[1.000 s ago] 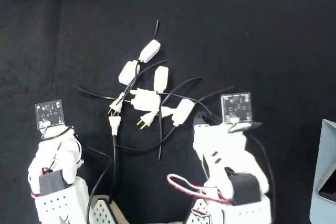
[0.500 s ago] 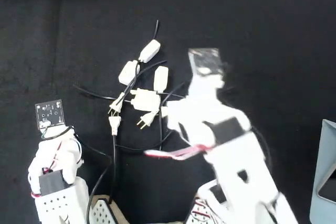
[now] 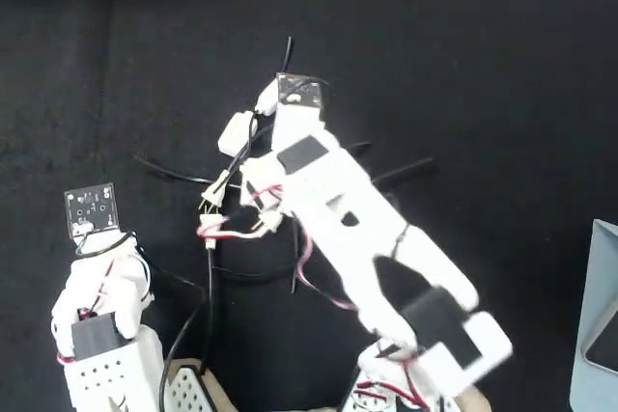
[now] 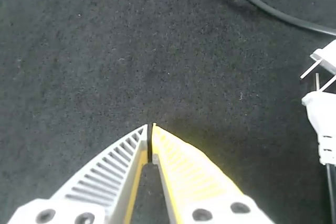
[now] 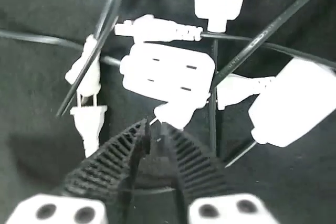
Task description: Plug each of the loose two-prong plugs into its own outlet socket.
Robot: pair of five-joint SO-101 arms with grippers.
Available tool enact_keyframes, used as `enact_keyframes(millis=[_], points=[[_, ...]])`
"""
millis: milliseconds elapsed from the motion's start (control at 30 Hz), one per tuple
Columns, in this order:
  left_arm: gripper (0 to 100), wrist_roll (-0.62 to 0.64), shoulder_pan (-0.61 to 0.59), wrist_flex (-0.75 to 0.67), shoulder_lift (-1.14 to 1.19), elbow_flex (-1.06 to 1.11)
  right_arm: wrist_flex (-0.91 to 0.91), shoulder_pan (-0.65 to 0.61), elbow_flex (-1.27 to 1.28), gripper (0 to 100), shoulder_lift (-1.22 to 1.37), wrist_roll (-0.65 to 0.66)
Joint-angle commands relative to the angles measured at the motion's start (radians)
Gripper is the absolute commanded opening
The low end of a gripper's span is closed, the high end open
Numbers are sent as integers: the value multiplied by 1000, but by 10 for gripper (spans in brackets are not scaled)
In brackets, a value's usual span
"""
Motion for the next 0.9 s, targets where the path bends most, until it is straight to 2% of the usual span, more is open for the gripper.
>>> enact_keyframes(millis=[0, 267, 633, 867], points=[[30, -8, 5, -15, -3, 18, -6, -17, -85, 213, 71, -54], [30, -8, 5, -15, -3, 18, -6, -64, -97, 155, 107, -61], [30, -8, 4, -15, -2, 18, -14, -66, -104, 152, 209, -157], [30, -8, -2, -15, -2, 18, -17, -51, -105, 152, 222, -158]])
